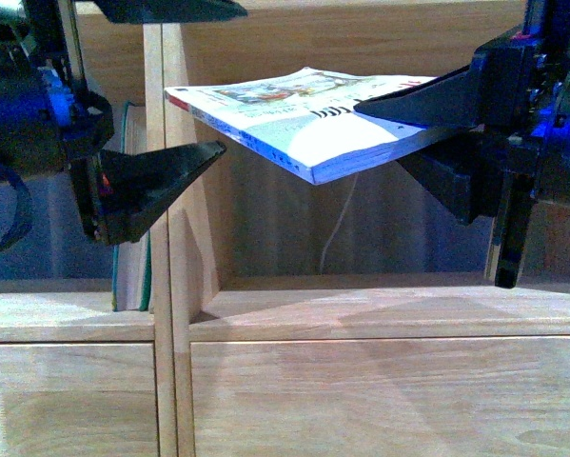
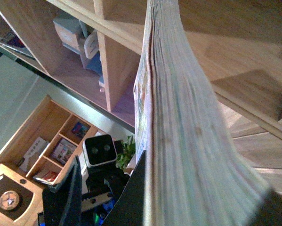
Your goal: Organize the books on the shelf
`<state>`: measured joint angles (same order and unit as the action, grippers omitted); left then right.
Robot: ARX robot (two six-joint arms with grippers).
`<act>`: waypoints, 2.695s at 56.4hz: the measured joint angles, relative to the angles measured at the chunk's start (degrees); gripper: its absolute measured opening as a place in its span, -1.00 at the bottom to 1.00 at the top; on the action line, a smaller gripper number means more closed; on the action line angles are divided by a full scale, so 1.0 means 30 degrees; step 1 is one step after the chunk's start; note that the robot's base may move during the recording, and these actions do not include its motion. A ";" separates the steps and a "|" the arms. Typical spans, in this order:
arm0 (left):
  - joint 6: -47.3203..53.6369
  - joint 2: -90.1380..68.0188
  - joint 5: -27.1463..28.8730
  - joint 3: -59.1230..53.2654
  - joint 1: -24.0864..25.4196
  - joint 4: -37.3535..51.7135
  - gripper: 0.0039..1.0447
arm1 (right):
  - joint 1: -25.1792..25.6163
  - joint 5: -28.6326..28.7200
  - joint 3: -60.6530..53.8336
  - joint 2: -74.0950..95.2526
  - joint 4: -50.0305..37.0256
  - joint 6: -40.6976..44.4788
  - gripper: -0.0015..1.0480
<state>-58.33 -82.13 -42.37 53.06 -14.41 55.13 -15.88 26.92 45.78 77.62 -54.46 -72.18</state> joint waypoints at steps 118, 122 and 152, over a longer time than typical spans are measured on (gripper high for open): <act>2.2112 -0.5938 0.7992 0.8247 0.8138 -0.5821 -0.88 | 1.3515 0.6856 -0.4881 -1.0826 0.4262 1.2254 0.87; 2.2243 -0.6790 0.8378 0.9530 0.7737 -0.6644 -0.88 | 1.3515 0.6929 -0.4932 -1.1205 0.4269 1.2029 0.87; 2.5376 -1.1548 0.9267 1.4236 0.6142 -0.8306 -0.88 | 1.2371 0.6827 -0.5450 -1.2539 0.4954 1.1868 0.87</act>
<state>17.80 -116.77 -14.57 95.77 4.01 30.22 21.23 47.40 29.43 40.01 -39.59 -36.58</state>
